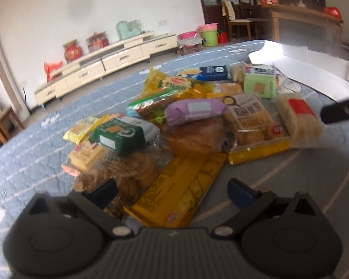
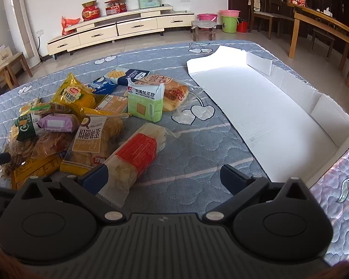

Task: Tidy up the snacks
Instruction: 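Grasp the yellow packet with the left tool while the right tool grasps the red-labelled bread loaf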

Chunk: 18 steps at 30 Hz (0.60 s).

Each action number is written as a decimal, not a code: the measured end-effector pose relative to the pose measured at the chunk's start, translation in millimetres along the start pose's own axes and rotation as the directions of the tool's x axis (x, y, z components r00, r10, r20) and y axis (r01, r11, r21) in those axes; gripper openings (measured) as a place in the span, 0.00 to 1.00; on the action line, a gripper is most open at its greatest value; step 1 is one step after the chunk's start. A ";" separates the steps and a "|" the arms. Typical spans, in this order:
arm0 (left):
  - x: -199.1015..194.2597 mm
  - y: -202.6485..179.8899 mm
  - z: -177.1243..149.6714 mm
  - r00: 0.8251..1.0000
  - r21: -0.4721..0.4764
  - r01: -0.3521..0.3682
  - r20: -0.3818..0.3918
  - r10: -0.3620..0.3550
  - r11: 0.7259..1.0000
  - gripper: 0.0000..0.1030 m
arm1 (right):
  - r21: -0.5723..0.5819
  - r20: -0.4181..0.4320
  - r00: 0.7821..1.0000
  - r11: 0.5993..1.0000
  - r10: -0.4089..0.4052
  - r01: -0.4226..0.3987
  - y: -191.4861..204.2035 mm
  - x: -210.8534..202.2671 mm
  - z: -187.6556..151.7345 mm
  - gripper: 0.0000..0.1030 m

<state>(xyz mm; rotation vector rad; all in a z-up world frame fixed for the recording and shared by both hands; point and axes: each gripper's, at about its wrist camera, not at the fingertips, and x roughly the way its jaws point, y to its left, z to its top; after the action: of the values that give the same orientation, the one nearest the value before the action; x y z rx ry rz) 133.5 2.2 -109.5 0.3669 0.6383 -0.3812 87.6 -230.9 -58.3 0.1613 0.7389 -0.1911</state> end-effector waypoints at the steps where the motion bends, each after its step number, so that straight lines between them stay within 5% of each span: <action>1: -2.7 0.0 -0.3 1.000 -0.004 0.017 0.006 -0.017 1.000 0.96 | -0.004 0.004 1.000 1.000 0.001 -0.001 -0.2 0.0 -0.1 1.00; 5: -16.3 -6.5 1.3 0.995 0.003 0.089 0.036 -0.089 0.996 0.89 | -0.012 0.011 1.000 1.000 -0.004 0.004 -0.5 -0.8 -0.8 1.00; 7: -8.6 -15.8 2.2 0.998 0.054 0.052 0.019 -0.053 0.997 0.89 | -0.007 0.009 1.000 1.000 0.002 -0.002 -1.1 0.2 0.1 1.00; 14: 19.3 1.9 9.1 0.990 -0.017 0.142 -0.013 -0.143 0.990 0.99 | -0.009 0.006 1.000 1.000 -0.007 0.007 -3.7 0.3 0.1 1.00; 18: 10.4 4.2 4.1 0.970 -0.070 0.239 -0.037 -0.242 0.968 0.86 | 0.001 0.002 1.000 1.000 -0.009 0.009 -5.8 2.7 -0.4 1.00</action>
<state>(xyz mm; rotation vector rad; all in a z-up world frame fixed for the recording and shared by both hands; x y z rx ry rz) 145.1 1.7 -112.2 0.2362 0.7410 -0.5838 88.0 -236.7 -61.0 0.1589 0.7371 -0.2000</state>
